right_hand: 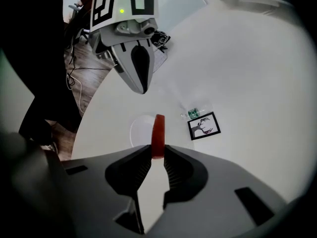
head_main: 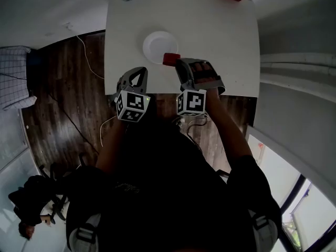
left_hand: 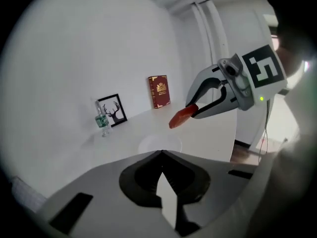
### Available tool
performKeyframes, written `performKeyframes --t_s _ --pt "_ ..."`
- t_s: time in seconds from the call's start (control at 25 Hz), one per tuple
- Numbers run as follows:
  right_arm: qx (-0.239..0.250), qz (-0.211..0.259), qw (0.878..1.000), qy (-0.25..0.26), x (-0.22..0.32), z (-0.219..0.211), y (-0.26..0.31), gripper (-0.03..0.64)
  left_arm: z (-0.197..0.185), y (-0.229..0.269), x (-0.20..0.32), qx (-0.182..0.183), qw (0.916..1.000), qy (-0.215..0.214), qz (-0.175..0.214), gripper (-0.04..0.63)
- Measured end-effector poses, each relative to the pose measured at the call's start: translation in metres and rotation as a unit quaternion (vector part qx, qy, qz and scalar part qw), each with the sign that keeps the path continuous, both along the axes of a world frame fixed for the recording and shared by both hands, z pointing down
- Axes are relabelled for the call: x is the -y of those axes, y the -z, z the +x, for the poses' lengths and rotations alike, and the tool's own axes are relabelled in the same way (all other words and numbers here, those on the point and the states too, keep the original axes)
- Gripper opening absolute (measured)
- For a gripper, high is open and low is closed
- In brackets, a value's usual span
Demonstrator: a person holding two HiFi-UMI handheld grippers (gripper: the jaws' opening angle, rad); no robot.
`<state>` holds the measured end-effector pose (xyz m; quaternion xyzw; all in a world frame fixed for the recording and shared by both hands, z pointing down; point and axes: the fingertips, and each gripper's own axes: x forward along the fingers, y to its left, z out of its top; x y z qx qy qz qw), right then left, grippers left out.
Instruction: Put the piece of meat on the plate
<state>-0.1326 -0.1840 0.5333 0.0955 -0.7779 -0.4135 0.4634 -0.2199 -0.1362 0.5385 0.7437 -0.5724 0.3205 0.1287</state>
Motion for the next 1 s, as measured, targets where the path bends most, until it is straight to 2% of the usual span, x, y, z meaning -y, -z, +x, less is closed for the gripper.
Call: performKeyframes --t_s 0.08,0.16,0.2,0.32,0.44,0.72,1.0 --pt "-0.001 -0.017 1.000 -0.015 -0.001 -0.004 -0.005 0.094 -0.001 -0.007 -0.004 -0.055 0.9979 0.033 -0.008 0.003" --pt "-0.006 -0.026 0.999 -0.026 -0.003 -0.010 -0.010 0.094 -0.003 -0.014 -0.008 -0.120 0.9905 0.065 -0.014 0.002" --pt "-0.010 -0.030 0.999 -0.030 -0.004 -0.013 -0.013 0.094 -0.005 -0.016 -0.009 -0.142 0.9868 0.076 -0.015 0.002" --pt "-0.021 -0.050 0.997 -0.046 -0.002 -0.019 -0.024 0.094 -0.012 -0.018 -0.008 -0.171 0.9808 0.092 -0.012 0.002" --pt "-0.033 -0.059 0.996 -0.062 0.003 -0.023 -0.037 0.094 -0.020 -0.020 -0.004 -0.183 0.9780 0.100 -0.010 0.003" --pt "-0.042 -0.084 0.992 -0.081 0.011 -0.039 -0.057 0.094 -0.042 -0.027 0.011 -0.176 0.9803 0.088 -0.017 0.002" --pt "-0.043 -0.100 0.986 -0.130 0.016 -0.047 -0.069 0.094 -0.054 -0.042 0.022 -0.176 0.9816 0.065 -0.035 0.002"
